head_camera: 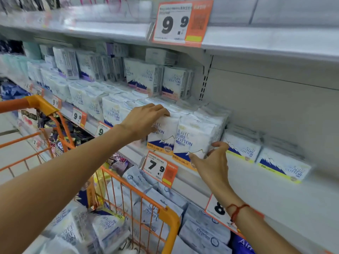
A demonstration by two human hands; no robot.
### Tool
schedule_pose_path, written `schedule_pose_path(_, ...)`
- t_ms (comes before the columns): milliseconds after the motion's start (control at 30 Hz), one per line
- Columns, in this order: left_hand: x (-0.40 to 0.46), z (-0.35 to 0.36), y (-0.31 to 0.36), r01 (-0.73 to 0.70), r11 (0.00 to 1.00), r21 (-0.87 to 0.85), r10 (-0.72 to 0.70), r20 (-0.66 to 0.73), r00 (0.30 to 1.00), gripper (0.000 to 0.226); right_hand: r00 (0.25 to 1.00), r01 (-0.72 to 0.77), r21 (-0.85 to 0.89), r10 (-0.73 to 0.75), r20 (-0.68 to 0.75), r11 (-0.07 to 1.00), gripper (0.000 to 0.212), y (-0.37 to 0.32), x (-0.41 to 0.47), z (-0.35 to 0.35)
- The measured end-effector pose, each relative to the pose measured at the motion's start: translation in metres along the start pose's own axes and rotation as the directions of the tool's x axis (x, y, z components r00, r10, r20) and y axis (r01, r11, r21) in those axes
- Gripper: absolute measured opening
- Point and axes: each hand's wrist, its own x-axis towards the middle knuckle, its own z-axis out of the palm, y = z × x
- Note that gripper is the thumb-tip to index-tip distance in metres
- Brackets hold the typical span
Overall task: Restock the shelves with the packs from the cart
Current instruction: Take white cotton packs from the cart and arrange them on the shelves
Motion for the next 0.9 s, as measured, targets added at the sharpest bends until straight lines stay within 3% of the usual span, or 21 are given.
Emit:
schedule_pose_path(233, -0.007, 0.003, -0.014, -0.085, 0.996, -0.041, 0.085, 0.001, 0.996, 0.057, 0.992, -0.071, -0.007, 0.072, 0.100, 0.997, 0.049, 0.006, 0.004, -0.007)
schedule_pose_path(500, 0.001, 0.011, -0.007, -0.058, 0.996, -0.067, 0.056, -0.027, 0.998, 0.050, 0.990, -0.046, -0.059, 0.054, 0.130, 0.997, 0.046, -0.003, 0.004, -0.021)
schedule_pose_path(900, 0.005, 0.006, 0.004, -0.005, 0.994, -0.108, 0.015, 0.090, 0.996, 0.072, 0.991, -0.056, -0.020, 0.058, 0.123, 0.998, 0.042, -0.012, 0.007, -0.009)
